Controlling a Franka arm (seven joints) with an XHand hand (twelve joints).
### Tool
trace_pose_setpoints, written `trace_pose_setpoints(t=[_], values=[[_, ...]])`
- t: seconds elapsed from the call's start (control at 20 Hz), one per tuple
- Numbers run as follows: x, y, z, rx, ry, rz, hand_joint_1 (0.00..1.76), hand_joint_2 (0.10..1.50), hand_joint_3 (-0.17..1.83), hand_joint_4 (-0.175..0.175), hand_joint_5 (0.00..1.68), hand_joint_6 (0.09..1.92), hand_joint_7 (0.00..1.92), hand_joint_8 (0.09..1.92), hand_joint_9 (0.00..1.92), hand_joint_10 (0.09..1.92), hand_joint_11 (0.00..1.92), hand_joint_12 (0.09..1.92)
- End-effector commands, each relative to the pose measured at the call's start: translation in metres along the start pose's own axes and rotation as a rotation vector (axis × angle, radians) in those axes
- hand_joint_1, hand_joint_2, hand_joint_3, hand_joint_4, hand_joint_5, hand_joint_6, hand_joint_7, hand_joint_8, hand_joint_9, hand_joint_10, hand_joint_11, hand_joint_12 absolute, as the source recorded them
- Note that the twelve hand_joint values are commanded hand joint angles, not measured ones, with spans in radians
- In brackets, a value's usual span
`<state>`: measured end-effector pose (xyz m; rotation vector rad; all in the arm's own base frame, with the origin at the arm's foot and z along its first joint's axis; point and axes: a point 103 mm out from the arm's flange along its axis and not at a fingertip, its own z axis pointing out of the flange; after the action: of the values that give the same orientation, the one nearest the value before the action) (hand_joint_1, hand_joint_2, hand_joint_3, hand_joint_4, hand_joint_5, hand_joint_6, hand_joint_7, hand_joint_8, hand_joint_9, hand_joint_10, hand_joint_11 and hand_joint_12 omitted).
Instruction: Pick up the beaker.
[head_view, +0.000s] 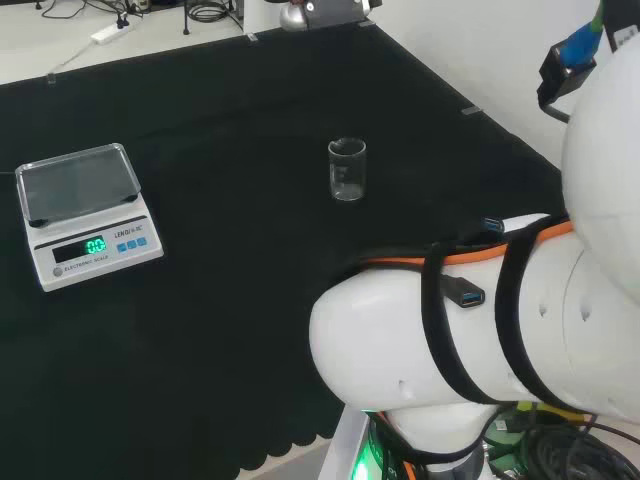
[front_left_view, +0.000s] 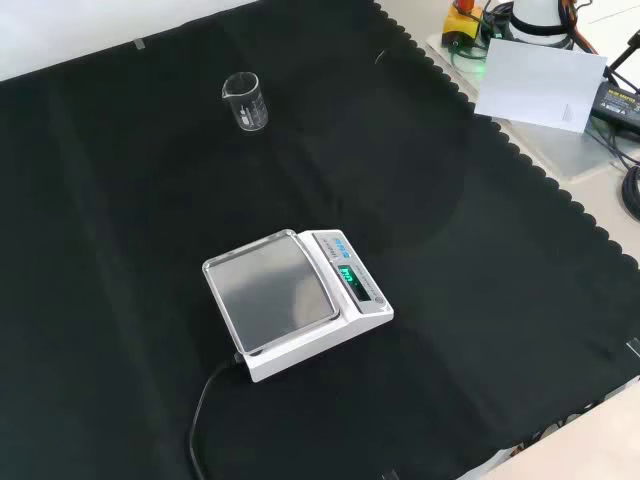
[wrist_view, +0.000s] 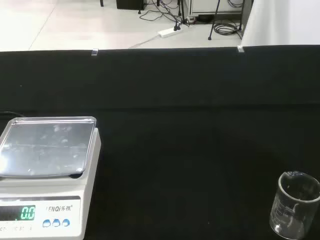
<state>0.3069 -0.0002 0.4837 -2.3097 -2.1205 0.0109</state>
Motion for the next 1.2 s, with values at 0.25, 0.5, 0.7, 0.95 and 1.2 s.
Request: trace_pose_setpoints(t=[0.25,0.5,0.7,0.95,1.2], values=[[-0.007,0.006,0.014,-0.042,0.013,0.036,0.74,0.58,0.50,-0.051,0.29,0.50,0.58,0.77,0.73,0.80,0.52,1.33],[-0.014,0.022,0.049,-0.049,0.039,0.082,0.75,0.59,0.48,-0.048,0.29,0.48,0.52,0.77,0.69,0.81,0.48,1.35],[-0.021,0.040,0.082,-0.027,0.070,0.106,0.75,0.59,0.47,-0.038,0.27,0.44,0.46,0.78,0.61,0.83,0.41,1.37],[-0.041,0.077,0.123,0.046,0.087,0.100,0.74,0.58,0.46,-0.030,0.26,0.41,0.39,0.77,0.56,0.84,0.36,1.40],[-0.070,0.104,0.168,0.103,0.093,0.143,0.74,0.58,0.45,-0.025,0.24,0.38,0.34,0.77,0.53,0.85,0.33,1.41]])
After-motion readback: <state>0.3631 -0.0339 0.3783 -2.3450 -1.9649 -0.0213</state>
